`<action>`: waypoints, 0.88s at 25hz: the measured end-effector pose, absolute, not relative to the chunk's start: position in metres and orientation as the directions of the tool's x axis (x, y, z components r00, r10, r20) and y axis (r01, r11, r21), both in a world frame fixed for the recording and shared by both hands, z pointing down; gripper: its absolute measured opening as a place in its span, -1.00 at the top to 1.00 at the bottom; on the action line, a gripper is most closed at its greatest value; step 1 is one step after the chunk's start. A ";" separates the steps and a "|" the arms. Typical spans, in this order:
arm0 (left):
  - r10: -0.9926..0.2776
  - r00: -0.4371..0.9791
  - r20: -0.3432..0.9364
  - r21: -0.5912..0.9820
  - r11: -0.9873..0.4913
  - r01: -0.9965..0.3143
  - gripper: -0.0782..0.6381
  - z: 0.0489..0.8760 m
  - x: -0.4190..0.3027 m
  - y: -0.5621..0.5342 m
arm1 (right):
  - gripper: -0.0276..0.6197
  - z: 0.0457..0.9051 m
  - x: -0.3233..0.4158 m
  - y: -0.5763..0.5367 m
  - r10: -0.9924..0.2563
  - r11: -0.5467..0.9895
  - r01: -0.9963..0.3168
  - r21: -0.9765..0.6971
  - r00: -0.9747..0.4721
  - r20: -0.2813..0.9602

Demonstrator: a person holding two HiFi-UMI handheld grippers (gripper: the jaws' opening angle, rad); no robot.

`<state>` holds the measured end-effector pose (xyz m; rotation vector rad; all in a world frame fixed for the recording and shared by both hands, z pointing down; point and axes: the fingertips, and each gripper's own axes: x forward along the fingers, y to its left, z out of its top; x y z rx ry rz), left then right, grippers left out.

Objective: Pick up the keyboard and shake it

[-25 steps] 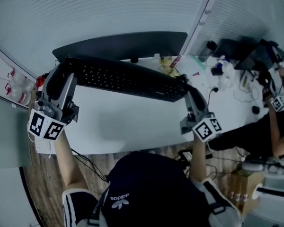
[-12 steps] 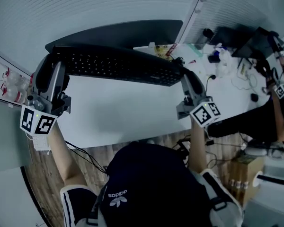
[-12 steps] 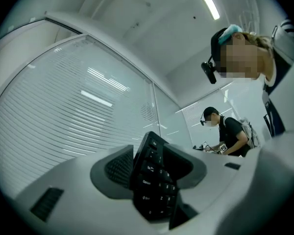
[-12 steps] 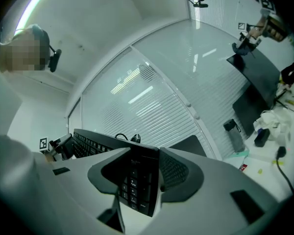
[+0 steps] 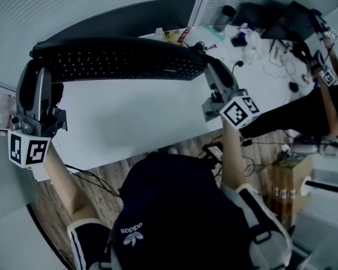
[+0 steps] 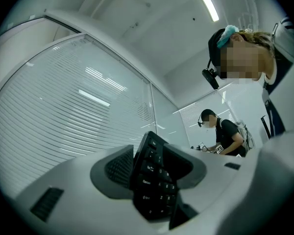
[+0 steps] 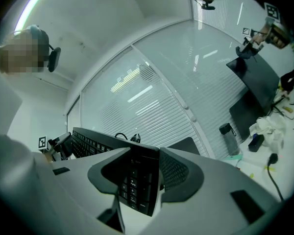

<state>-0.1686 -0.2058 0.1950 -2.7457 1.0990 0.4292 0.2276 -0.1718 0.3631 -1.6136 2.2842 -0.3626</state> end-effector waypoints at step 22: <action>-0.616 0.703 -0.355 -0.057 -0.737 -0.674 0.25 0.194 -0.168 -0.206 | 0.41 0.358 0.228 -0.168 -0.946 0.323 -0.880 -0.349 -0.301 -0.115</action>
